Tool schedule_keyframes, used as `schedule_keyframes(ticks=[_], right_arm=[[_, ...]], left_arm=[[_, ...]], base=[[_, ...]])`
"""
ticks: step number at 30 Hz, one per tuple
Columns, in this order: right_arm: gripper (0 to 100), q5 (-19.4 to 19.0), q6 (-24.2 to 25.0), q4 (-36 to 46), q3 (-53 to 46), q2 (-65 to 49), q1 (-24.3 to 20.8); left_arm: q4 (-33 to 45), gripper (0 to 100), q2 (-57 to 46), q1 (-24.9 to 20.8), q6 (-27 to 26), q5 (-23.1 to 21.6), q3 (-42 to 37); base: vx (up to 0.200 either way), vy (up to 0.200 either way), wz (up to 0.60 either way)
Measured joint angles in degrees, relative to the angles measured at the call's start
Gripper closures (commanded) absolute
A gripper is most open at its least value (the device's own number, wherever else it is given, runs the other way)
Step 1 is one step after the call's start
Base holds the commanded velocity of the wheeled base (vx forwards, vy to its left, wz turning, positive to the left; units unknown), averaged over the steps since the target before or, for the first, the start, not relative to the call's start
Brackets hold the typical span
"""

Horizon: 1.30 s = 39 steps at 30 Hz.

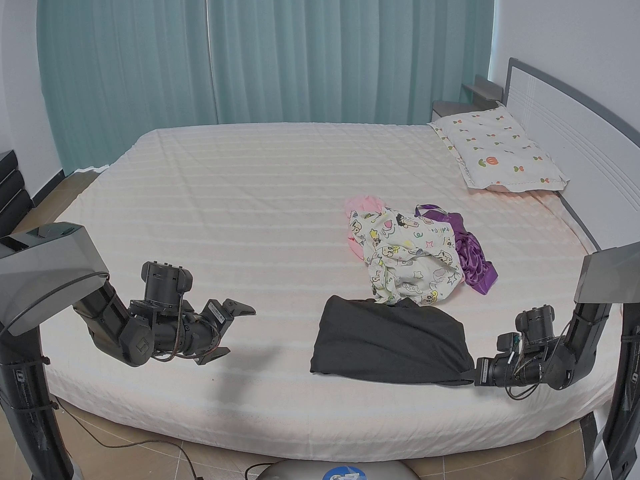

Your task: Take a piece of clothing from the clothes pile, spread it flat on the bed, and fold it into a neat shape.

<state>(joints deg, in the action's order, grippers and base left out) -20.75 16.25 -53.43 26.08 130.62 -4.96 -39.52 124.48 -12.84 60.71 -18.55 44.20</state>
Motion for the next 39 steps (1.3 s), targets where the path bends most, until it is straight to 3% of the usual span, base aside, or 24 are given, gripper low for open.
schedule_keyframes(ticks=[10, 24, 29, 30, 39], right_arm=[[0, -0.18, 0.96, -0.27, 2.01, -0.88, 0.45], [0, 2.44, 21.21, 0.37, 14.56, 1.73, 1.02], [0, 3.12, 22.86, 1.23, 18.8, 4.3, 0.39], [100, 3.21, 23.19, 2.68, 20.36, 5.16, -0.07], [100, 4.33, 30.55, 6.33, 26.06, 7.06, -1.71]], left_arm=[[0.0, 0, 0.0, 0.02, 0.0, 0.02, 0.0], [0.0, 0, 0.0, 0.0, 0.0, 0.0, 0.0], [0.0, 0, 0.02, -0.02, 0.0, 0.0, 0.0], [-0.02, 0, 0.02, -0.02, 0.0, 0.02, 0.0], [-0.07, 0, 0.07, 0.02, -0.02, 0.11, 0.0]], base=[[0.0, 0.0, 0.0], [0.0, 0.0, 0.0], [0.0, 0.0, 0.0], [0.0, 0.0, 0.0], [0.0, 0.0, 0.0]])
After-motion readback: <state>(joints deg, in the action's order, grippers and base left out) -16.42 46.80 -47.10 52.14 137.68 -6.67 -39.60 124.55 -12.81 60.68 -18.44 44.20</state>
